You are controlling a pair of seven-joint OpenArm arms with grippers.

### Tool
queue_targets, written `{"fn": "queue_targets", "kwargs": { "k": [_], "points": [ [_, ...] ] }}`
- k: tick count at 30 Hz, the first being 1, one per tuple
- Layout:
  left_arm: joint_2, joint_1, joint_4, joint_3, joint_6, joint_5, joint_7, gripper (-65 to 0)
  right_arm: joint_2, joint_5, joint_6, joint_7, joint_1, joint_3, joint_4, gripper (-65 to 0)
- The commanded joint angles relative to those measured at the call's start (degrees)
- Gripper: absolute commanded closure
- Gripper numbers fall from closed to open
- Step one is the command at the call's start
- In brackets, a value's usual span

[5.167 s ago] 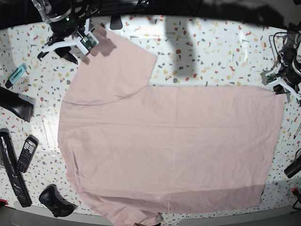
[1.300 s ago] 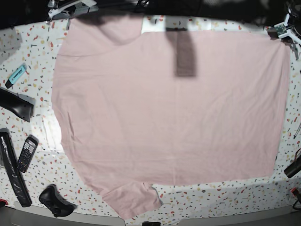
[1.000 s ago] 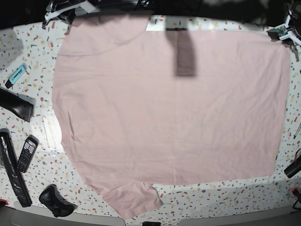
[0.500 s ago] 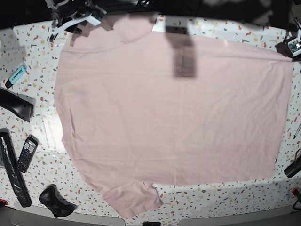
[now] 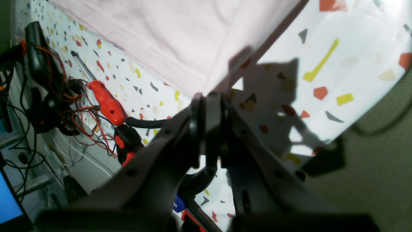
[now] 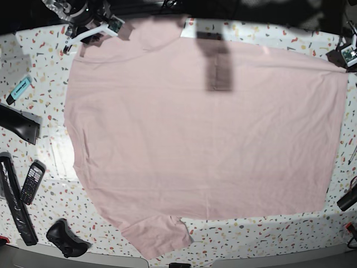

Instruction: Fold the T-shirt properly

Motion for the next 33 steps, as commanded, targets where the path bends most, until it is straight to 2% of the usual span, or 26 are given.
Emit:
{"fn": "queue_targets", "kwargs": {
  "k": [1, 3, 7, 12, 14, 16, 17, 23, 28, 30, 33],
  "points": [
    [-1.1, 0.2, 0.5, -0.7, 0.7, -0.3, -0.2, 0.0, 0.5, 0.6, 1.0, 0.2, 0.6, -0.2, -0.3, -22.7],
    [-1.1, 0.2, 0.5, -0.7, 0.7, -0.3, -0.2, 0.0, 0.4, 2.1, 3.0, 0.5, 2.2, -1.0, -1.3, -22.7],
    [-1.1, 0.2, 0.5, -0.7, 0.7, -0.3, -0.2, 0.0, -1.6, 2.4, 3.3, 0.4, 5.9, -2.9, -4.1, -22.7],
    [-1.1, 0.2, 0.5, -0.7, 0.7, -0.3, -0.2, 0.0, -3.1, 2.4, 7.3, -0.3, 9.2, -5.6, -7.1, -21.0],
    [-1.1, 0.2, 0.5, -0.7, 0.7, -0.3, -0.2, 0.0, -3.2, 1.8, 7.5, -0.7, 9.2, -6.3, -7.1, -13.1],
    [-1.1, 0.2, 0.5, -0.7, 0.7, -0.3, -0.2, 0.0, -3.1, 1.8, 7.5, -0.7, 9.2, -6.3, -7.1, -1.5],
    [-1.1, 0.2, 0.5, -0.7, 0.7, -0.3, -0.2, 0.0, -3.1, 1.8, 7.4, -0.7, 9.2, -6.3, -7.0, 0.0],
    [-1.2, 0.2, 0.5, -0.7, 0.7, -0.3, -0.2, 0.0, -1.4, -3.1, 7.4, -1.3, 7.8, -6.3, -2.0, 0.0],
    [-1.2, 0.2, 0.5, -0.7, 0.7, -0.2, -0.2, 0.0, 2.9, -2.1, 7.3, -8.1, 5.6, -6.3, 5.2, 0.0],
    [-1.2, 0.2, 0.5, -0.7, 0.7, -0.2, -0.2, 0.0, 3.2, -2.0, 7.3, -10.1, 4.4, -5.9, 7.3, 0.0],
    [-1.2, 0.2, 0.5, -0.7, 0.7, -0.2, -0.2, 0.0, 3.4, -2.1, 7.3, -9.8, 2.4, -4.5, 9.9, 0.0]
  ]
}}
